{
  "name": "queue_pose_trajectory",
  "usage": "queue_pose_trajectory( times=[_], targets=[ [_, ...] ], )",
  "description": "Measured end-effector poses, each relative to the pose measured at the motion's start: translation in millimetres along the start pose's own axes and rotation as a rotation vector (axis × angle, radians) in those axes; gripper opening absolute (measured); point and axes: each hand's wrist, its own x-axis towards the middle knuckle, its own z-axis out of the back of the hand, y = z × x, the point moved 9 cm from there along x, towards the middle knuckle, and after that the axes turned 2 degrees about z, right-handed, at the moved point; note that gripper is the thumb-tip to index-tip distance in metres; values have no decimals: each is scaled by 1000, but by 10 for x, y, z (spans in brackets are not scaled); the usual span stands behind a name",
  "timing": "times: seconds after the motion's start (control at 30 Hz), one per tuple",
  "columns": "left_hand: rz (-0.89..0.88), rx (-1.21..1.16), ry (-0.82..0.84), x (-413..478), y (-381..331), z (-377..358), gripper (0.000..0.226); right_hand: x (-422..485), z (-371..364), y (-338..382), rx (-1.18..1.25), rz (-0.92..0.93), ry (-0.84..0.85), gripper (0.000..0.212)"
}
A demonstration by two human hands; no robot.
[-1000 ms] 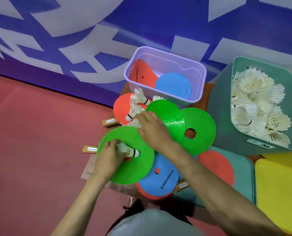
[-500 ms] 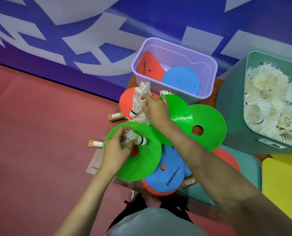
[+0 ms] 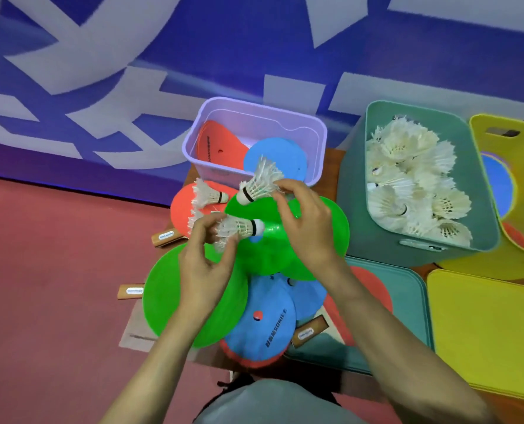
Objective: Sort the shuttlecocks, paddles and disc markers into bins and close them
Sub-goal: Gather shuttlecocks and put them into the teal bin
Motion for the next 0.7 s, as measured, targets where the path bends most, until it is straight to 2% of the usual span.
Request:
queue_pose_trajectory(
  times=[0.23,0.47,0.6,0.7],
  targets=[
    [-84,-95,135,68,-535,-938,32,-55,1345,-469,-190,-16,-249,14],
    [-244,-95,342,-40,-1184,-1986,28,-257,2253,-1237,-377,-239,-218,14],
    [-324,132,535,-28,-1327,-2577,30,-269,2507,-1513,-496,-319,-135,10],
    [-310,527,706,30,-1194,-2956,30,-225,2505,-1778,-593,-409,48,13]
  ],
)
